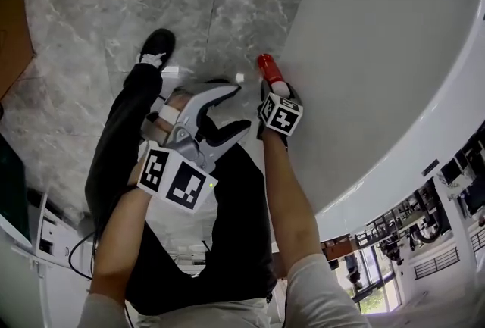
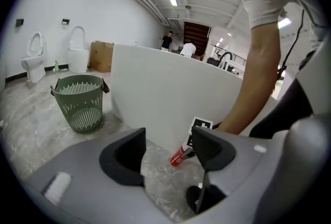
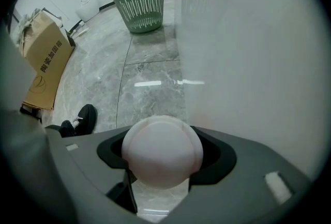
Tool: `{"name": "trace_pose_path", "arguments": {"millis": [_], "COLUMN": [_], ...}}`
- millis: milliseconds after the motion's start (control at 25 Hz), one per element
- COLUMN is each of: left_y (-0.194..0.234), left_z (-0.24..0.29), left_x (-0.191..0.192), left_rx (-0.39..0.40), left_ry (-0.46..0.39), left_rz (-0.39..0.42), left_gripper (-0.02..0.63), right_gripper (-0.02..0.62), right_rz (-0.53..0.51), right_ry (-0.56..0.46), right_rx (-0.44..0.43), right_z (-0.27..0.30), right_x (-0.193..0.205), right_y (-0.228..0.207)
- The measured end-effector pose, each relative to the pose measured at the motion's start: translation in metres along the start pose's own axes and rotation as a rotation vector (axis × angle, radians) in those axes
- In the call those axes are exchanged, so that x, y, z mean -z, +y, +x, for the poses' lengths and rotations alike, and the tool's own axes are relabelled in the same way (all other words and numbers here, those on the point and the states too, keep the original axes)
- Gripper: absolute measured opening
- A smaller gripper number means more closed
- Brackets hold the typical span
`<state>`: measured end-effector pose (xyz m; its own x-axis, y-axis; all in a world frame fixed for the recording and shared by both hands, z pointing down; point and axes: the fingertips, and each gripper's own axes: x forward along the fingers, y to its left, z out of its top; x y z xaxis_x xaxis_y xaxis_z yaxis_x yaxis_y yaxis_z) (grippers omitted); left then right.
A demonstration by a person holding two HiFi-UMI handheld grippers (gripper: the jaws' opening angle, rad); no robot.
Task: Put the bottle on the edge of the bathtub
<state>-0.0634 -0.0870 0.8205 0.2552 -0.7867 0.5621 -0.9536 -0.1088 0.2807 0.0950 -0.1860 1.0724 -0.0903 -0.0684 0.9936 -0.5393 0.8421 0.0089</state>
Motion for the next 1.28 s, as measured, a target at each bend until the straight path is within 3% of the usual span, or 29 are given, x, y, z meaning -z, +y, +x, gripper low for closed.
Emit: {"name": "trace_pose_path", "arguments": {"millis": [560,880,1280], "left_y": [0.012,-0.014,-0.051], "left_z": [-0.009,-0.028,-0.066], "left_x": [0.031,0.031,-0.017], "left_rx": [-0.058,-0.067,0.051], "left_ry": [0.005,0.020,0.082], "left_rz": [-0.033,-0.047,0.003], "left_gripper": [0.333,0.333,0.333], "right_gripper": [0.288,0.271,0.272], "right_rz": [-0.102,-0.104,0.045], "right_ry": [0.019,-0.041,-0.132], "right_rx": [-0.006,-0.038,-0.107], "right_z": [0.028,-0.037,-0.142], "right_x": [-0.010,-0.023,-0.029], "right_y": [0.021,0.031,0.041]}}
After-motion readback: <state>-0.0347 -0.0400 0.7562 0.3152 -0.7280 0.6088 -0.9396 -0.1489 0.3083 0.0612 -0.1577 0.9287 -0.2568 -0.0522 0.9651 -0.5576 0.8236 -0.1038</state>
